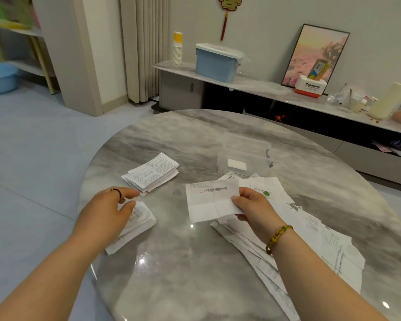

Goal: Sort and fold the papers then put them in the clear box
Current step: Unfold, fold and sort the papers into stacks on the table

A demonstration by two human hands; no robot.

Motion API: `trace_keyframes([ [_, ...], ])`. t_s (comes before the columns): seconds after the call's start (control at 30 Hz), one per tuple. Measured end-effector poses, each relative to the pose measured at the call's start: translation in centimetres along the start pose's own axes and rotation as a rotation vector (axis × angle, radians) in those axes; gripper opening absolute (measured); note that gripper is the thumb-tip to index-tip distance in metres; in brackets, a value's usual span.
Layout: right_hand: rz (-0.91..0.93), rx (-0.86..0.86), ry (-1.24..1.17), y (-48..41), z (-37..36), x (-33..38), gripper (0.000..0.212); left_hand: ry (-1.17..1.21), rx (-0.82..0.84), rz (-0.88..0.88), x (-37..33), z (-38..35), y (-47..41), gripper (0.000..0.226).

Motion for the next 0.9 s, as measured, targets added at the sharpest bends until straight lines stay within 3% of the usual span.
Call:
trace_keyframes([
  [0.23, 0.151, 0.076, 0.175, -4.1, -6.7, 4.5, 0.029, -0.223, 0.321, -0.078, 2.6, -2.0, -0.5, 0.048],
  [0.63, 0.263, 0.266, 0.547, -8.7, -16.2, 6.7, 0.023, -0.379, 0.339, -0.224, 3.2, -3.5, -0.5, 0.051],
  [0.8, 0.332, 0.195, 0.639, -10.0, -18.1, 5.7, 0.015, -0.371, 0.324, -0.225, 3.4, -3.8, -0.6, 0.052],
  [0.9, 0.378, 0.131, 0.773, -10.1, -18.2, 5.2, 0.026, -0.365, 0.316, -0.219, 3.3, -3.9, -0.6, 0.051],
])
Point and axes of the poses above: each hand's wrist, its own y-axis away from the middle knuckle, its own z-axis out of the back of the hand, x = y × z, the point moved 7 cm from there along -y, towards the middle knuckle, and after that the axes turned 14 degrees about -x, right-handed, at the moved point
